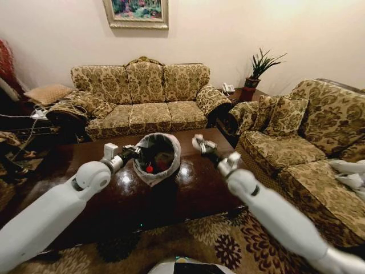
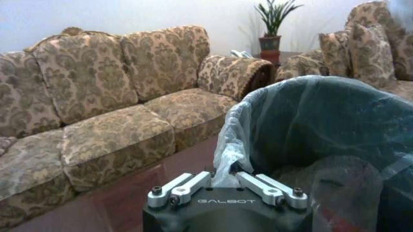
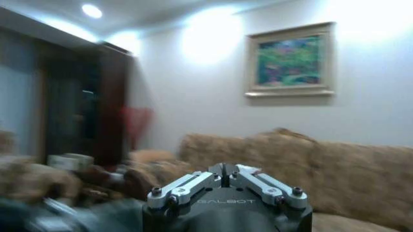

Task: Move to the front of the table and place the trash on the table into the trash bin.

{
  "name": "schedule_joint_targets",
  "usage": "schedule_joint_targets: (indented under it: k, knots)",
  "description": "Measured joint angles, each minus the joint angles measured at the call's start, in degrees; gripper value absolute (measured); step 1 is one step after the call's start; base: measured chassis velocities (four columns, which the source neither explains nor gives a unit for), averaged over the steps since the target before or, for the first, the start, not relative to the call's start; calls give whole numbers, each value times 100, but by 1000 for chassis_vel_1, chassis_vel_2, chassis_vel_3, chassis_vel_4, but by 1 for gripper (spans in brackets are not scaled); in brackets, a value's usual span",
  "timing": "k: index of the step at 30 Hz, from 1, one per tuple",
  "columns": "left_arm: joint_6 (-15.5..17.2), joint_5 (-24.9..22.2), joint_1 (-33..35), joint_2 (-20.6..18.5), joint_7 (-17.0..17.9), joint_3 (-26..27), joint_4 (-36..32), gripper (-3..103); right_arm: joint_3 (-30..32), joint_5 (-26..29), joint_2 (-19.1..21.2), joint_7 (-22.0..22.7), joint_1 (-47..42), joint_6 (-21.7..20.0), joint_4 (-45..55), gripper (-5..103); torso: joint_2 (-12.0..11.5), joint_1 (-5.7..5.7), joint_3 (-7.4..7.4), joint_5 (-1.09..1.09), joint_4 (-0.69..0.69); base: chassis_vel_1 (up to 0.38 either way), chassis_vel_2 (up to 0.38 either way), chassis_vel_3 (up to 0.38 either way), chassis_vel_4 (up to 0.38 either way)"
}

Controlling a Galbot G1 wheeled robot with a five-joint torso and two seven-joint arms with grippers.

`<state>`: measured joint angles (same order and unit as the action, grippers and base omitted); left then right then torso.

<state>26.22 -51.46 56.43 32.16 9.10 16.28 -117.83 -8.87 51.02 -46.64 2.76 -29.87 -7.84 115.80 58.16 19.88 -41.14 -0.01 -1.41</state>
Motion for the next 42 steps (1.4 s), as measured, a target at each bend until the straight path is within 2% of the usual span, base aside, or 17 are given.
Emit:
schedule_joint_targets:
  k: [2, 3, 6, 10, 18, 19, 20, 23, 25, 29, 30, 32, 33, 36, 38, 41, 42]
  knots:
    - [-1, 24, 0, 68, 0, -51, -6, 2, -352, 510, -69, -68, 524, -164, 112, 0, 0, 0, 0, 2, 0, 0, 0, 0, 0]
    - [-1, 24, 0, 68, 0, -51, -6, 2, -352, 510, -69, -68, 524, -164, 112, 0, 0, 0, 0, 2, 0, 0, 0, 0, 0]
    - [-1, 27, -63, 129, 2, -130, -9, 2, -1030, 941, -389, -52, 1226, -224, 74, 0, 0, 0, 0, -1, -1, 0, 0, 0, 0]
    - [-1, 25, -96, 147, 3, -148, -13, 2, -1541, 999, -635, -38, 1412, -266, 6, 0, 0, 0, 0, 0, -2, 0, 0, 0, 0]
    - [-11, 14, -117, 138, -14, -107, -13, 2, -1781, 523, -486, -170, 991, -362, -175, -3, 0, 0, 0, 3, 2, 0, 0, 0, 0]
    - [-11, 11, -139, 139, -22, -114, -13, 2, -1776, 507, -476, -173, 973, -381, -177, 2, 0, 0, 0, 2, 2, 0, 0, 0, 0]
    - [-11, 11, -139, 139, -22, -114, -13, 2, -1776, 507, -476, -173, 973, -381, -177, 2, 0, 0, 0, 2, 2, 0, 0, 0, 0]
    - [-12, 6, -217, 180, -24, -178, -7, 2, -1744, 492, -493, -200, 984, -401, -219, 18, 0, 0, 0, 0, 0, 0, 0, 0, 0]
    - [-12, 5, -226, 188, -26, -192, -6, 2, -1740, 488, -507, -212, 994, -401, -230, 18, 0, 0, 0, 0, 0, 0, 0, 0, 0]
    - [-12, 3, -207, 175, -37, -188, -10, 2, -1748, 449, -572, -279, 1006, -400, -278, 39, 0, 0, 0, 1, 0, 0, 0, 0, 0]
    - [-12, 3, -207, 175, -37, -188, -10, 2, -1748, 449, -572, -279, 1006, -400, -278, 39, 0, 0, 0, 1, 0, 0, 0, 0, 0]
    - [-14, 3, -179, 145, -43, -148, -13, 2, -1760, 430, -619, -290, 1009, -395, -290, 50, 0, 0, 0, 1, 0, 0, 0, 0, 0]
    - [-18, 4, -175, 133, -43, -135, -18, 2, -1762, 427, -640, -289, 1016, -391, -291, 50, 0, 0, 0, 2, 0, 0, 0, 0, 0]
    - [-22, 3, -170, 115, -44, -121, -28, 2, -1761, 424, -668, -281, 1031, -376, -291, 61, 0, 0, 0, 1, -1, 0, 0, 0, 0]
    - [-22, -9, -165, 97, -44, -96, -45, 2, -1637, 422, -699, -123, 1051, -331, -225, 73, 0, 0, 0, 2, -1, 0, 0, 0, 0]
    - [-30, -12, -143, 97, -35, -63, -47, 2, -1483, 417, -643, 67, 1059, -292, -135, 78, 0, 0, 0, 3, -1, 0, 0, 0, 0]
    - [-33, -10, -123, 99, -26, -38, -46, 2, -1396, 395, -561, 157, 1059, -280, -94, 83, 0, 0, 0, 3, -1, 0, 0, 0, 0]
